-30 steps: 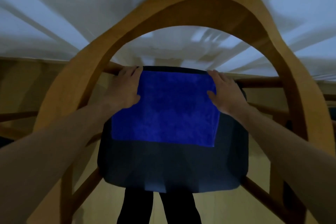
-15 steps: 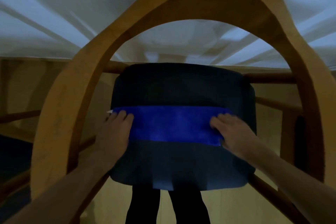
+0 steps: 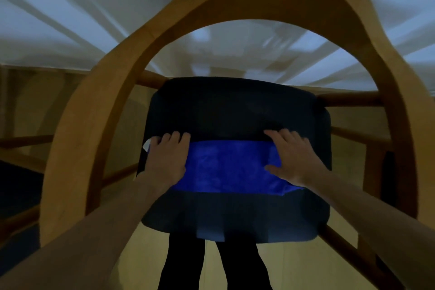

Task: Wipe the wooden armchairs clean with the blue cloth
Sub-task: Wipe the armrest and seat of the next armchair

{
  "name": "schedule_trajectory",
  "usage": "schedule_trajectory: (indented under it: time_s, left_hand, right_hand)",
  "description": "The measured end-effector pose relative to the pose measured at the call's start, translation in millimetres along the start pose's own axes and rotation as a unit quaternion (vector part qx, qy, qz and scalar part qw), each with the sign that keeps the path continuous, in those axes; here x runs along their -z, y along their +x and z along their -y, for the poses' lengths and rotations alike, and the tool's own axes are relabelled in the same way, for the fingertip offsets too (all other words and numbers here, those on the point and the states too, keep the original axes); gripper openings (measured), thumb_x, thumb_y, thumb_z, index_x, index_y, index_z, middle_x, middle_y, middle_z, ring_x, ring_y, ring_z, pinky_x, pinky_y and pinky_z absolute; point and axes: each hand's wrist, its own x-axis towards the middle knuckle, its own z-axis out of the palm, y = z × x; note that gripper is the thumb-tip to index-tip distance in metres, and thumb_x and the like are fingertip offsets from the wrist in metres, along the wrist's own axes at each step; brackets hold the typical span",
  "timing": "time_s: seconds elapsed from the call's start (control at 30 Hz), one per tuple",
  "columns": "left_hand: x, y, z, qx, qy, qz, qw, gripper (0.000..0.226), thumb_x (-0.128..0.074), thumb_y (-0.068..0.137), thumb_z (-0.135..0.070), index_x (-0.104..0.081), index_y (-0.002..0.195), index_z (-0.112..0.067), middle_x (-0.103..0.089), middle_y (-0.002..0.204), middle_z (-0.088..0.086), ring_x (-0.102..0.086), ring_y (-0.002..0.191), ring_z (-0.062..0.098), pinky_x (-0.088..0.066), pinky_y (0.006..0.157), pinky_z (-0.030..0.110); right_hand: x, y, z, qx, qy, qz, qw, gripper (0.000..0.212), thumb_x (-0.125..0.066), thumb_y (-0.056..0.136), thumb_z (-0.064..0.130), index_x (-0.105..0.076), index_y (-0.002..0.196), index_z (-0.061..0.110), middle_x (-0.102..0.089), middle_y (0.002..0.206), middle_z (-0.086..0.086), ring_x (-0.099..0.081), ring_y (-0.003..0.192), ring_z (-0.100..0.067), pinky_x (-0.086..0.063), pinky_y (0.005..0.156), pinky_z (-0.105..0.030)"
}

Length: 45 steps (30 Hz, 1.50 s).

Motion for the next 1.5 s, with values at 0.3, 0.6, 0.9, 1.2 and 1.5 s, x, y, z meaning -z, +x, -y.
schedule_trajectory:
  time_s: [0.3, 0.6, 0.9, 1.2, 1.5]
  left_hand:
    - [9, -67, -10, -0.003, -0.222, 0.013, 0.975, 0.015, -0.056, 0.092, -0.033, -0.046, 0.099, -0.025, -0.051, 0.083, -0.01, -0.052, 0.068, 0.004, -0.045, 0.058, 0.023]
    - [0, -208, 16, 0.086, -0.553, -0.021, 0.828, 0.018, -0.06, 0.088, -0.043, -0.057, 0.099, -0.029, -0.063, 0.084, -0.011, -0.059, 0.081, -0.002, -0.048, 0.071, 0.017]
    - [-37, -294, 64, 0.262, -0.704, -0.149, 0.643, 0.033, -0.058, 0.073, -0.058, -0.063, 0.086, -0.028, -0.066, 0.073, -0.005, -0.059, 0.064, 0.009, -0.042, 0.06, 0.03]
    - [-79, -292, 73, 0.316, -0.718, -0.163, 0.599, 0.011, -0.058, 0.092, -0.035, -0.06, 0.087, -0.025, -0.067, 0.076, -0.014, -0.061, 0.066, 0.004, -0.045, 0.056, 0.019]
    - [-56, -291, 43, 0.351, -0.725, -0.176, 0.566, 0.022, -0.063, 0.085, -0.049, -0.049, 0.096, -0.035, -0.067, 0.082, -0.013, -0.062, 0.073, -0.004, -0.046, 0.055, 0.013]
  right_hand:
    - [45, -24, 6, -0.009, 0.076, 0.042, 0.996, 0.026, -0.069, 0.086, 0.029, -0.049, 0.102, 0.031, -0.057, 0.099, 0.003, -0.055, 0.08, -0.009, -0.045, 0.07, -0.026]
    - [165, -16, 128, 0.109, 0.244, -0.106, 0.958, 0.042, -0.079, 0.078, 0.029, -0.053, 0.11, 0.036, -0.063, 0.102, 0.016, -0.061, 0.089, 0.004, -0.046, 0.07, -0.013]
    - [153, 3, 373, 0.377, 0.166, -0.089, 0.907, 0.042, -0.071, 0.084, 0.02, -0.05, 0.119, 0.032, -0.055, 0.093, 0.022, -0.054, 0.085, 0.011, -0.037, 0.071, -0.001]
    - [86, 33, 451, 0.323, -0.232, 0.091, 0.913, 0.035, -0.056, 0.095, 0.015, -0.048, 0.128, 0.024, -0.058, 0.117, -0.002, -0.055, 0.102, -0.022, -0.044, 0.096, -0.044]
    - [92, 31, 439, 0.392, -0.154, -0.01, 0.907, 0.026, -0.048, 0.1, 0.02, -0.053, 0.126, 0.021, -0.052, 0.114, 0.001, -0.054, 0.102, -0.018, -0.045, 0.091, -0.038]
